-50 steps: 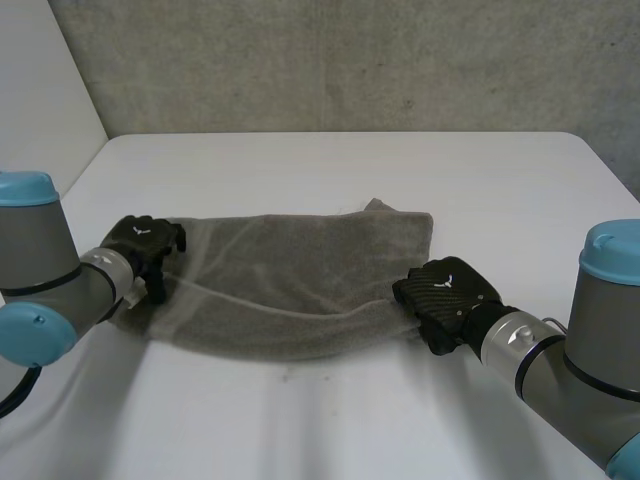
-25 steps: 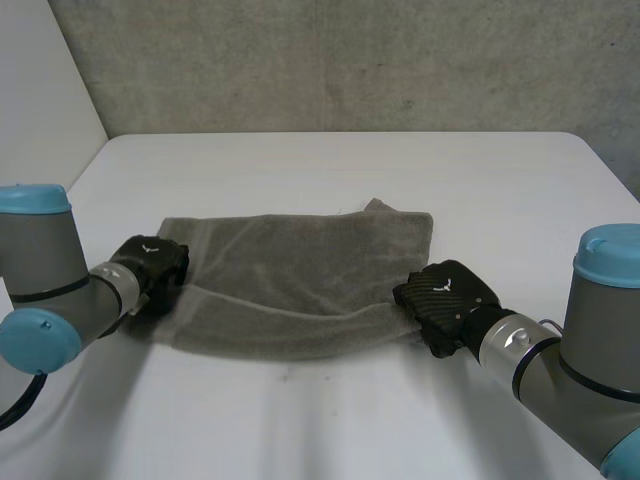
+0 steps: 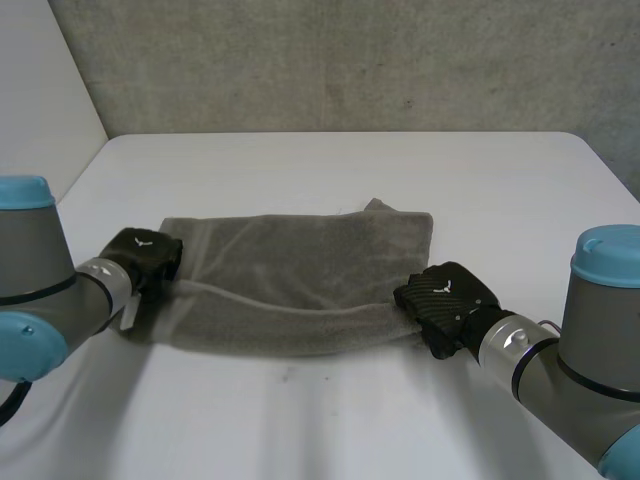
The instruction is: Fold the towel.
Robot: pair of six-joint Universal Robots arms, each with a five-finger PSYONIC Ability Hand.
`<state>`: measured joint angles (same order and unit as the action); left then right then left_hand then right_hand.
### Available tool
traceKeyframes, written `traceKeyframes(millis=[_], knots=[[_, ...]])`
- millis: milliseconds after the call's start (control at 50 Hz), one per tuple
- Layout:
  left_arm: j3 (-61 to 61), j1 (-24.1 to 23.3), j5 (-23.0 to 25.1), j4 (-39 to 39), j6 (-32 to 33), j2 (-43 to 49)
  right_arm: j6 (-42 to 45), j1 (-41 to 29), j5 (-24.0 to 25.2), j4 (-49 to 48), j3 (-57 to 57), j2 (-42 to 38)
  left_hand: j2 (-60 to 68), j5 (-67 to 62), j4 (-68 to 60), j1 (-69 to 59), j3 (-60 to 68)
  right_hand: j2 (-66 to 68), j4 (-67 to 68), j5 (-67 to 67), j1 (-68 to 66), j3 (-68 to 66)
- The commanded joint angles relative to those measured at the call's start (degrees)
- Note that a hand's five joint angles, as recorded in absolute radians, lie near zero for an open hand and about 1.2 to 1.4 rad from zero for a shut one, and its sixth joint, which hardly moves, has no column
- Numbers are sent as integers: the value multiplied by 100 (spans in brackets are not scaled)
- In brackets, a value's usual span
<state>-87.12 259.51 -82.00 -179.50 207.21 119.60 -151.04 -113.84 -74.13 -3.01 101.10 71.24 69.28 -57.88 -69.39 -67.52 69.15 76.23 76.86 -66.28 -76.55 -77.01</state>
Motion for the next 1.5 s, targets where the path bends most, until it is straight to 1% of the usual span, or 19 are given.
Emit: traceKeyframes(millis=[20, 180, 200, 220, 260, 300, 420, 620, 1000, 1040, 1060, 1080, 1100, 1220, 1320, 1360, 1380, 1420, 1500], knots=[[-374, 21, -9, -15, -162, -892, 4, 2, 12, 11, -3, 83, 1072, -1212, -1061, -1248, 1085, 377, 314, -372, -345, -299], [-963, 100, 17, -453, -1216, -2000, -128, 2, -5, 11, -12, 145, 1072, -1212, -1061, -1248, 1085, 47, -16, -41, -14, 32], [-1086, 152, 17, -620, -1427, -2167, -180, 2, -23, 11, -29, 127, 1072, -1212, -1061, -1248, 1085, -753, -816, 758, 785, 831], [-1087, 153, 17, -622, -1429, -2169, -180, 2, -23, 11, -29, 127, 1072, -1212, -1061, -1248, 1085, -761, -824, 766, 793, 839], [-1202, 241, 26, -789, -1596, -2292, -373, 20, -49, 20, -73, 57, 1072, -1212, -1061, -1248, 1085, -2653, -2716, 2658, 2685, 2731], [-1377, 442, 18, -1042, -1797, -2423, -513, 63, -58, 29, -90, 13, 1072, -1212, -1061, -1248, 1085, -3045, -3108, 3050, 3077, 3123], [-1474, 548, 9, -1123, -1859, -2424, -936, 397, -67, 73, -108, -66, 1072, -1212, -1061, -1248, 1085, -3905, -3968, 3910, 3938, 3983], [-1509, 741, 17, -1149, -1877, -2397, -1059, 950, -41, 353, 85, -57, 1072, -1212, -1061, -1248, 1085, -4175, -4239, 4181, 4208, 4254], [-1492, 874, 44, -1158, -2008, -2318, -971, 1268, 56, 310, 243, -303, 1072, -1212, -1061, -1248, 1085, -3805, -3869, 3811, 3838, 3884], [-1492, 874, 44, -1158, -2079, -2318, -971, 1268, 56, 118, 208, -400, 1072, -1212, -1061, -1248, 1085, -2118, -2182, 2124, 2151, 2197], [-1492, 874, 53, -1158, -2140, -2318, -971, 1268, 56, 117, 208, -400, 1072, -1212, -1061, -1248, 1085, -2107, -2170, 2112, 2139, 2185], [-1492, 874, 53, -1149, -2184, -2318, -971, 1276, 56, 12, 191, -452, 1072, -1212, -1061, -1248, 1085, -75, -138, 80, 107, 153], [-1492, 874, 53, -1149, -2185, -2318, -971, 1311, 56, -76, 165, -462, 1072, -1212, -1061, -1248, 1085, 373, 309, -367, -340, -294], [-1501, 839, 88, -1123, -2246, -2388, -971, 1584, 135, -121, 32, -312, 1072, -1212, -1061, -1248, 1085, 377, 314, -372, -345, -299], [-1369, 786, 184, -1044, -2273, -2687, -1051, 1646, 267, 20, -275, 444, 1072, -1212, -1061, -1248, 1085, 377, 314, -372, -345, -299], [-1290, 777, 228, -973, -2299, -2960, -1059, 1663, 398, 370, -677, 1519, 1072, -1212, -1061, -1248, 1085, 377, 314, -372, -345, -299], [-1168, 777, 255, -851, -2334, -3256, -1059, 1663, 399, 372, -679, 1525, 1072, -1212, -1061, -1248, 1085, 377, 314, -372, -345, -299], [-1008, 768, 255, -674, -2378, -3531, -1059, 1716, 504, 765, -1431, 2443, 1072, -1212, -1061, -1248, 1085, 377, 314, -372, -345, -299], [-325, 777, 246, -9, -2737, -4337, -1051, 1742, 513, 1492, -2572, 2859, 1072, -1212, -1061, -1248, 1085, 377, 314, -372, -345, -299]])
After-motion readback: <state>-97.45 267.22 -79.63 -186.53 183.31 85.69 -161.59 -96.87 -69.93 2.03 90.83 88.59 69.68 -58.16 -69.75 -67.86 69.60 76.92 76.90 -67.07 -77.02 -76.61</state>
